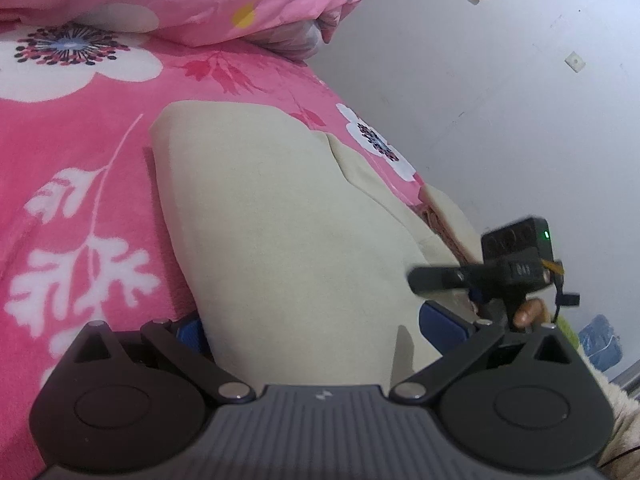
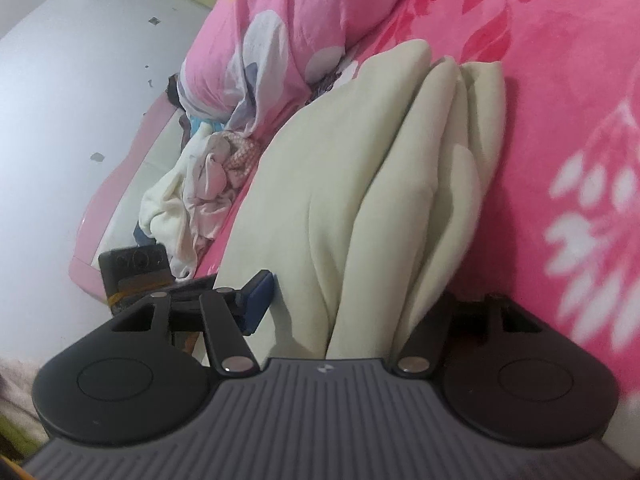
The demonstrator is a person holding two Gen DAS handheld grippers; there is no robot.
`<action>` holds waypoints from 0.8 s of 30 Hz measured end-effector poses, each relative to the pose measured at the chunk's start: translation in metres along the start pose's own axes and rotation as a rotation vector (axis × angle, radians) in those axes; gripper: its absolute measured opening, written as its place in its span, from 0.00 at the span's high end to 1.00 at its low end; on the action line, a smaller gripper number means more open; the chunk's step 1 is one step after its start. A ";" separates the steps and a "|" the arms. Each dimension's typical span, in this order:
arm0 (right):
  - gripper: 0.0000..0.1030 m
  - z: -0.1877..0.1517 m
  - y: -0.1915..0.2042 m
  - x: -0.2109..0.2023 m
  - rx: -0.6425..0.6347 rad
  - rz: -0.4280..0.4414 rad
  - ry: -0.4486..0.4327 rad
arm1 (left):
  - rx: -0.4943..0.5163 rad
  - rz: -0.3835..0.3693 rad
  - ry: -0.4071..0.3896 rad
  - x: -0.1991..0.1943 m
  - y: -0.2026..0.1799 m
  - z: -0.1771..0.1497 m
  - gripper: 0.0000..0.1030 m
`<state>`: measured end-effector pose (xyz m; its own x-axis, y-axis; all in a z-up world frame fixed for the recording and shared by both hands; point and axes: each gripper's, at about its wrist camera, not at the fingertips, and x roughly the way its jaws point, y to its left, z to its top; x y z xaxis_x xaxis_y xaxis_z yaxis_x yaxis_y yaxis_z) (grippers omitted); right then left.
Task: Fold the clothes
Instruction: 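Grasp the folded jacket bundle with the right tool and lift it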
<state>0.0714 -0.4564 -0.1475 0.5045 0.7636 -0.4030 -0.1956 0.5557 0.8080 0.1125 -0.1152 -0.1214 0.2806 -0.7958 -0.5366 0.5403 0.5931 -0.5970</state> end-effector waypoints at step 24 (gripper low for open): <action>0.57 -0.006 0.094 -0.025 -0.196 -0.281 -0.071 | -0.043 0.017 -0.035 -0.026 -0.070 0.026 0.01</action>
<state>0.0350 -0.4211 -0.0639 0.6178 0.5507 -0.5613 -0.1953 0.7989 0.5689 0.0878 -0.1391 -0.0500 0.3173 -0.7888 -0.5264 0.5010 0.6108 -0.6131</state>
